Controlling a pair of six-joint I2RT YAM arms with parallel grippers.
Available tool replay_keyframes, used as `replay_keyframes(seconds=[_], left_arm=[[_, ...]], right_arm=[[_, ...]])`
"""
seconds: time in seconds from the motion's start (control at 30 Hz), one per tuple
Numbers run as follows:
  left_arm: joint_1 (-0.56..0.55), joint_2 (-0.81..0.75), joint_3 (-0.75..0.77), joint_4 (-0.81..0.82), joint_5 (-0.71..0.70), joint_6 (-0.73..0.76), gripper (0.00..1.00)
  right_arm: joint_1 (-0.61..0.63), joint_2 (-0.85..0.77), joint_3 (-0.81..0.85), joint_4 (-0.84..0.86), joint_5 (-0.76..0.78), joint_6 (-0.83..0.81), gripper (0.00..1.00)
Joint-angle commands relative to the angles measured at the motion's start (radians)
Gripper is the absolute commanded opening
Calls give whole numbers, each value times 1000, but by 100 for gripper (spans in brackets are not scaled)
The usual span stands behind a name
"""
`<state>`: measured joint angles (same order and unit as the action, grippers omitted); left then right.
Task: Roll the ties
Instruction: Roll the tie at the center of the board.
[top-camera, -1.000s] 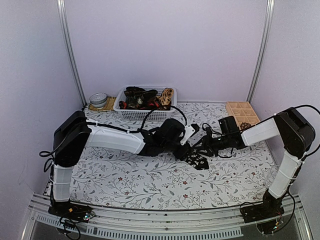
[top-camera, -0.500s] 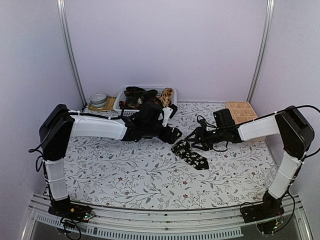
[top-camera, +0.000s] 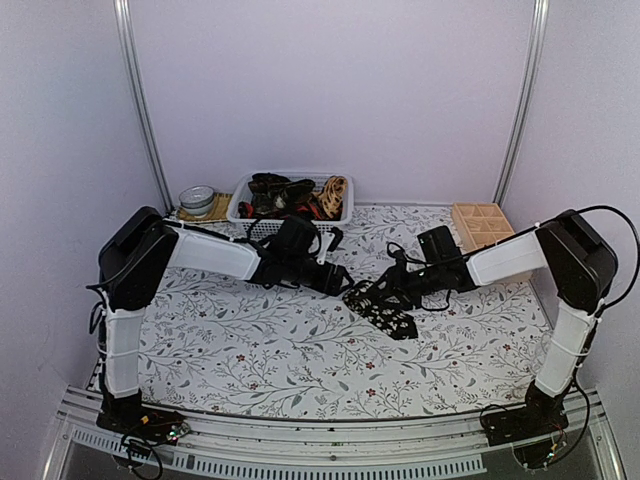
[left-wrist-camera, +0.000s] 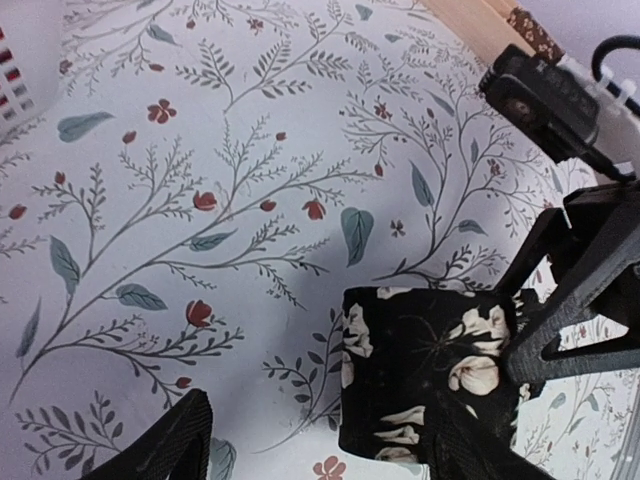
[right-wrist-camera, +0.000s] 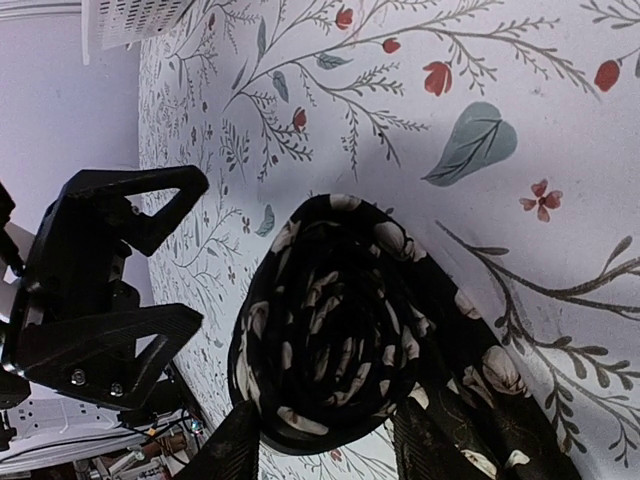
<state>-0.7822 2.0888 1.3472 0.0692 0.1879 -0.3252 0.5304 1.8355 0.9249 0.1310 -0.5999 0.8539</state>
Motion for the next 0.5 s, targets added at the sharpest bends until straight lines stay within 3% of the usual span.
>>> replay_keyframes(seconds=[0.0, 0.3, 0.47], left_arm=[[5, 44, 35, 20, 100, -31, 72], [48, 78, -8, 138, 282, -122, 74], [66, 99, -20, 169, 363, -174, 77]], right_arm=[[7, 68, 28, 5, 10, 4, 43], [10, 136, 27, 28, 3, 5, 28], [11, 158, 20, 28, 18, -3, 26]])
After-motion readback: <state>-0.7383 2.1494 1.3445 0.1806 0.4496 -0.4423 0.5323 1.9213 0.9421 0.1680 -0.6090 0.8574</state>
